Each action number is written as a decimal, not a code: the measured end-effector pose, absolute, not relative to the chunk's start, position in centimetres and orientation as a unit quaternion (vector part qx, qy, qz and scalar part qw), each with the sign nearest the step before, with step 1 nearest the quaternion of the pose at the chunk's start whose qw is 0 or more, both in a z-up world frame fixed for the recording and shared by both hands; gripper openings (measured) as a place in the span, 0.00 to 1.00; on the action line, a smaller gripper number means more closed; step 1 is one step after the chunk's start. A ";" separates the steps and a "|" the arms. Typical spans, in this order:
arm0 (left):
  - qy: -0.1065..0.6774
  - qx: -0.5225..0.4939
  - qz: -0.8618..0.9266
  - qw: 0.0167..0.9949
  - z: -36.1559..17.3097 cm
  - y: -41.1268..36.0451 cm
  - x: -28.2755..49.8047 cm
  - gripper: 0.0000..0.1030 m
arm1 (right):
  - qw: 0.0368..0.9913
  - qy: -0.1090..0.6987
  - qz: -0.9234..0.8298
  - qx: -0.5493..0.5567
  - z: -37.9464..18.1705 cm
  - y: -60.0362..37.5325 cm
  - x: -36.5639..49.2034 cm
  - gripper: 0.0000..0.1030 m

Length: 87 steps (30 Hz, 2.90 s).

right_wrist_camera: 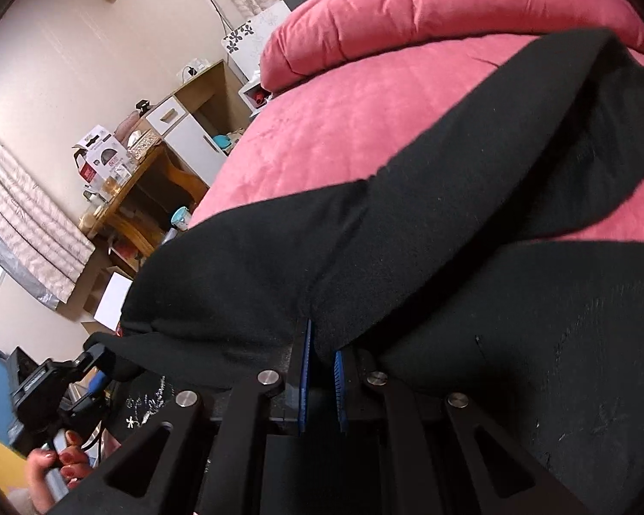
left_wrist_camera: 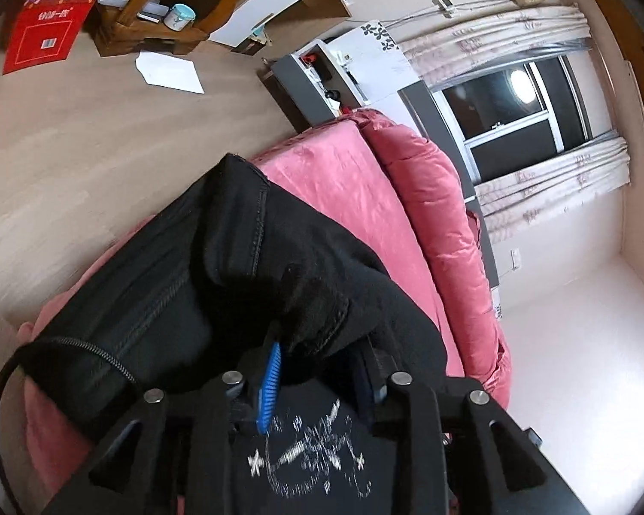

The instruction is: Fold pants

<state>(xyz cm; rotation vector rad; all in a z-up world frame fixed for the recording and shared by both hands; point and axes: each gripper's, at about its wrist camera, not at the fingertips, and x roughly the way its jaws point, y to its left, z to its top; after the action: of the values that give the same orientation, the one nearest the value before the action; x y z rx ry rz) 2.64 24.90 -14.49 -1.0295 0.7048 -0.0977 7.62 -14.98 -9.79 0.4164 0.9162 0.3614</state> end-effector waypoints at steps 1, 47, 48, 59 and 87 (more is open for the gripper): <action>0.330 -0.486 -0.049 0.808 -14.3 24.8 2.4 0.40 | 0.860 0.437 0.171 0.199 -9.9 -15.1 7.6 0.09; 0.381 -0.444 0.002 0.811 -11.9 32.7 -0.7 0.10 | 0.801 0.504 0.284 0.153 -11.7 -10.9 2.6 0.14; 0.380 -0.448 0.001 0.809 -12.1 33.1 -0.8 0.09 | 0.797 0.509 0.278 0.171 -11.8 -11.3 2.5 0.24; 0.391 -0.442 -0.028 0.807 -13.0 31.5 0.2 0.41 | 0.766 0.489 0.147 0.390 -13.3 -21.5 0.9 0.47; 0.466 -0.286 0.053 0.835 -12.8 30.9 -2.1 0.15 | 0.745 0.560 0.159 0.325 -14.4 -24.0 -1.1 0.09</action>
<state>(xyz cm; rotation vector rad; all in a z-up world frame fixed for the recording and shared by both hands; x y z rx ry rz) -2.14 30.88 -12.81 -0.6054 0.9873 0.1125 -1.15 -24.00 -14.43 0.7124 1.2250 0.3475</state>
